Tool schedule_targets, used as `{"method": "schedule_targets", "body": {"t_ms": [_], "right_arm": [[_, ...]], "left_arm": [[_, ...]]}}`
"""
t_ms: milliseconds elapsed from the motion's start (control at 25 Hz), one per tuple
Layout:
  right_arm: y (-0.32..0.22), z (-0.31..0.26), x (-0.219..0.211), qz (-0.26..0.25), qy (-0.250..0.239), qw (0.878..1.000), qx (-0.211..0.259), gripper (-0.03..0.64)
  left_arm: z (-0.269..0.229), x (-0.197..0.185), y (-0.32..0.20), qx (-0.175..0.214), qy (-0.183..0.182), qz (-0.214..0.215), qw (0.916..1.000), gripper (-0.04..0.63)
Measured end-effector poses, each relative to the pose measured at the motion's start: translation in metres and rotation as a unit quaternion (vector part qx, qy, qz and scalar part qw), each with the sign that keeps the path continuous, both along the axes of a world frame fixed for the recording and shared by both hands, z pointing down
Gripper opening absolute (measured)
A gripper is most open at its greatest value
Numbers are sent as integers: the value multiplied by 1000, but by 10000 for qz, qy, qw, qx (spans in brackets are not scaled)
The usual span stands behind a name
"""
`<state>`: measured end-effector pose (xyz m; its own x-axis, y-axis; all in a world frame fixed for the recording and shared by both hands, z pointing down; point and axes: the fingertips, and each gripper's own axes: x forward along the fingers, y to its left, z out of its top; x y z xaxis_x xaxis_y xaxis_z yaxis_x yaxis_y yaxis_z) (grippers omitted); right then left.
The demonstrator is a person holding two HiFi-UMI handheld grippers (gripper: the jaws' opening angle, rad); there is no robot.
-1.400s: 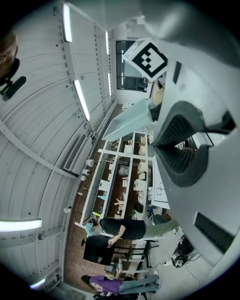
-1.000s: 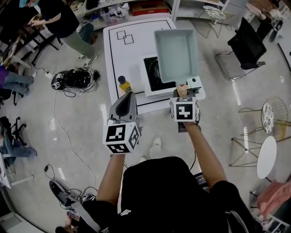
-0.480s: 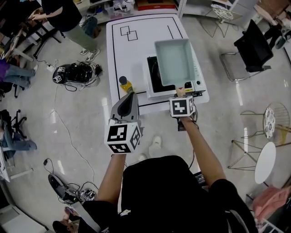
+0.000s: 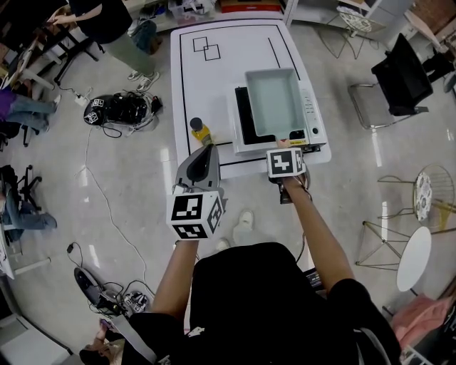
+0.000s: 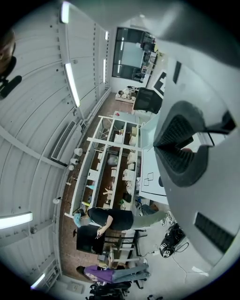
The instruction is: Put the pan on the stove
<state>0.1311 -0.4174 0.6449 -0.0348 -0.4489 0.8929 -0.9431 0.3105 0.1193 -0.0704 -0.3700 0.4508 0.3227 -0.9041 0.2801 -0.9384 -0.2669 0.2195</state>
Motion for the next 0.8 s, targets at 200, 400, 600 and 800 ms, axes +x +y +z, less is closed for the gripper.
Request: {"method": "schedule_targets", "body": {"t_ms": [200, 400, 600, 800], "right_arm": [[-5, 7, 0, -44, 49, 10000, -31, 41], [-4, 14, 1, -33, 56, 9998, -178, 41], [-5, 15, -1, -19, 87, 9997, -223, 41], [-5, 15, -1, -24, 130, 9995, -287, 42]], "left_arm": [[4, -3, -1, -39, 7, -31, 10000, 9], [6, -4, -1, -55, -1, -43, 10000, 9], [7, -9, -1, -62, 8, -86, 9999, 9], [6, -10, 0, -68, 24, -113, 9999, 9]]}}
